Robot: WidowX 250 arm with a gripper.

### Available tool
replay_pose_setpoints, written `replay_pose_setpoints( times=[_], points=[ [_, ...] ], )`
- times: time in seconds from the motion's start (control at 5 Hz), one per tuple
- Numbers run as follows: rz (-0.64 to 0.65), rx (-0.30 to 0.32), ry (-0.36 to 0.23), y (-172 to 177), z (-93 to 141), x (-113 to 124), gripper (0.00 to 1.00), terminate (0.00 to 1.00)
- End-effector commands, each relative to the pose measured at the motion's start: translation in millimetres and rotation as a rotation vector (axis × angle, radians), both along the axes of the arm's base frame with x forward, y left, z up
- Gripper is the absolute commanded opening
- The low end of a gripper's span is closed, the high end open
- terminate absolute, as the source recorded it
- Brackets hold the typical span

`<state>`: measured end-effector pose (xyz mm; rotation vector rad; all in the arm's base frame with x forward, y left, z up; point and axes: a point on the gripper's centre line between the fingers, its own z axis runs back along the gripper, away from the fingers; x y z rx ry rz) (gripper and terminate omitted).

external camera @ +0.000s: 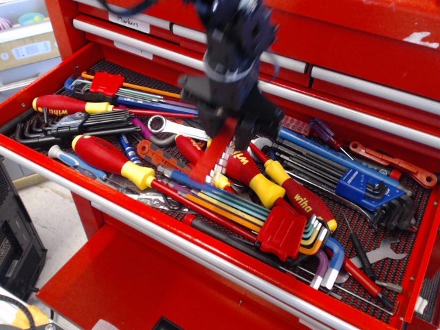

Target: Pick up bit holder

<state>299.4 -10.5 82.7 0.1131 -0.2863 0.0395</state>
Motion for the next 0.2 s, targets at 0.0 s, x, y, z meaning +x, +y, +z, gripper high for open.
replay_pose_setpoints(
  times=[0.0],
  points=[
    [-0.067, 0.087, -0.015, 7.2, 88.6, 8.9, 0.00, 1.00]
  ],
)
